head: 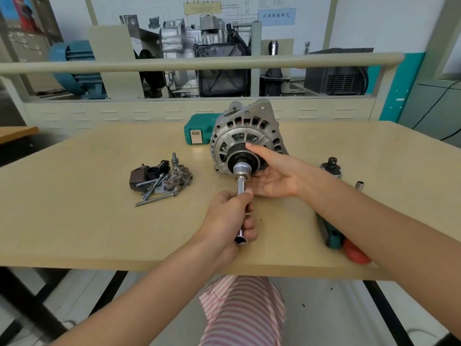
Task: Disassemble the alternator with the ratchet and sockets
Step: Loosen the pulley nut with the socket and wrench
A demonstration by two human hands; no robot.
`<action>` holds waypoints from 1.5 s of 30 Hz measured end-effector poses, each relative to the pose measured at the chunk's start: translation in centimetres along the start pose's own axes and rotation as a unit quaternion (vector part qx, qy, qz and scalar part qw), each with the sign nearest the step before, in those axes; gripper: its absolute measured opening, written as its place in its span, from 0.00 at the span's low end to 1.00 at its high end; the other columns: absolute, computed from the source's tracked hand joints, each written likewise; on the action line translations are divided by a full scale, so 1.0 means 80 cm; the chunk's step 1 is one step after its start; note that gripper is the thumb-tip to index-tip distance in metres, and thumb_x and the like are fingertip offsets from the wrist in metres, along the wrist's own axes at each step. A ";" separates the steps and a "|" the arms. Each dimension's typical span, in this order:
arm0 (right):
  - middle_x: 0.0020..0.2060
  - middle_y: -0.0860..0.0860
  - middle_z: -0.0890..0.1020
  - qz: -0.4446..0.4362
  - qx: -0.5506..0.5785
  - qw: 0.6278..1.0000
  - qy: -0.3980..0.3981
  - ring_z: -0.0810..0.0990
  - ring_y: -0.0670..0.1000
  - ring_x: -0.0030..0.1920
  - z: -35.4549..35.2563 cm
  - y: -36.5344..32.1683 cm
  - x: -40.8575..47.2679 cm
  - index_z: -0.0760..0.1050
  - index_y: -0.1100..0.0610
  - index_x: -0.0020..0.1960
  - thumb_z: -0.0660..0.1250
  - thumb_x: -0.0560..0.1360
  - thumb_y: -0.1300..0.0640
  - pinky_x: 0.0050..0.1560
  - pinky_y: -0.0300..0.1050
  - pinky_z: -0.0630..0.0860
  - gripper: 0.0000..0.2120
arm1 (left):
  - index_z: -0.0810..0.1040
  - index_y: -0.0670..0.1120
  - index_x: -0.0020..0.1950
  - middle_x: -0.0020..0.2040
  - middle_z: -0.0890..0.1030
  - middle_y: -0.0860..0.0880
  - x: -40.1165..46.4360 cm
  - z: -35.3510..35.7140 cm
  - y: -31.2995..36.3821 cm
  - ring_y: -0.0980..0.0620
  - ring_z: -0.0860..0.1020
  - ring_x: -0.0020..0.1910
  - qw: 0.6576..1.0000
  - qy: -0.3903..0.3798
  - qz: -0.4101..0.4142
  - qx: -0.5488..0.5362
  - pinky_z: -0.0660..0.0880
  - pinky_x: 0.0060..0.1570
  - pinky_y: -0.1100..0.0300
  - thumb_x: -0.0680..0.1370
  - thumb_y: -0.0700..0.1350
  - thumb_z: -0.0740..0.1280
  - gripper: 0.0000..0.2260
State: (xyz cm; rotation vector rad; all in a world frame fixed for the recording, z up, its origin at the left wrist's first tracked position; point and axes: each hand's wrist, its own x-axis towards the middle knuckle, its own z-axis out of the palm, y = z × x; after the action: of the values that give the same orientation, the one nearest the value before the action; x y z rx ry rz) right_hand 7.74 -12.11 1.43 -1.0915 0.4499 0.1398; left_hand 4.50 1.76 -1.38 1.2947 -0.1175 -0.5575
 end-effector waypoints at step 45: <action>0.47 0.63 0.80 -0.024 0.088 0.991 -0.098 0.80 0.58 0.45 -0.008 0.011 0.002 0.71 0.68 0.60 0.60 0.78 0.49 0.39 0.46 0.81 0.23 | 0.76 0.41 0.40 0.27 0.76 0.48 0.014 0.012 -0.005 0.57 0.78 0.23 0.968 -0.011 -0.064 -0.244 0.77 0.25 0.64 0.78 0.44 0.66 0.09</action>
State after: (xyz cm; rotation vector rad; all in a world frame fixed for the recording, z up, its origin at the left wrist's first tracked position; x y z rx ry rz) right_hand 7.41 -12.29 0.39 -0.9040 0.2552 0.1602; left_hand 4.99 0.33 -1.71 0.8180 0.0841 -0.6627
